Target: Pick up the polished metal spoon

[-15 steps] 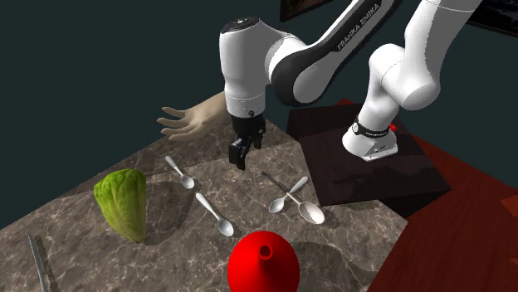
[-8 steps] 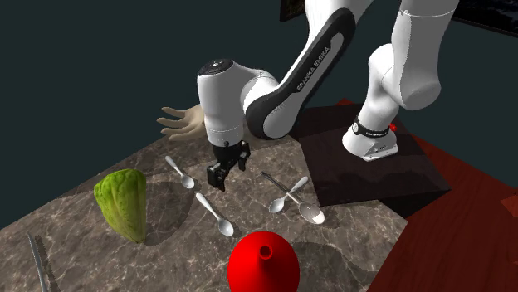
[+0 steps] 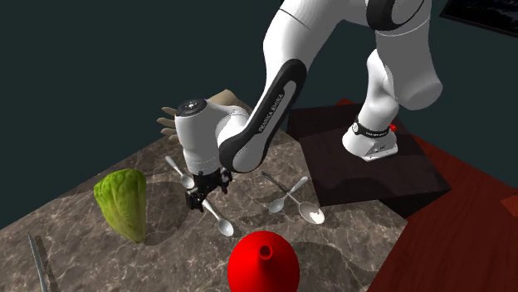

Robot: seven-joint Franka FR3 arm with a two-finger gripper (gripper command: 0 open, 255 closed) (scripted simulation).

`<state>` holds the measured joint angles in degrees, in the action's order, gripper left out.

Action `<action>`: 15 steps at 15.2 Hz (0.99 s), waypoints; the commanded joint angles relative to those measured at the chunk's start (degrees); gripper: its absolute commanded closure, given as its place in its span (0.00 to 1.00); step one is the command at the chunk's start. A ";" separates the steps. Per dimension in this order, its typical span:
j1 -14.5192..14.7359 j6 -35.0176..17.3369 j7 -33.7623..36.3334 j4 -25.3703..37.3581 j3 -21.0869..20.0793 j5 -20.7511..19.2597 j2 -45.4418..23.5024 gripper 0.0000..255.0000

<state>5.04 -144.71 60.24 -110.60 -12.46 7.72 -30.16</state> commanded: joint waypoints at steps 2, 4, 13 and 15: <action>0.86 -0.90 1.75 4.24 0.88 -0.26 -4.86 0.00; 0.96 -1.90 1.60 4.42 0.96 -0.31 -6.06 0.00; 1.18 -4.22 1.28 4.83 1.13 -0.43 -8.82 1.00; 1.19 -4.22 1.30 4.84 1.13 -0.43 -8.83 1.00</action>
<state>6.06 -147.34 61.58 -105.77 -11.12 7.25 -38.58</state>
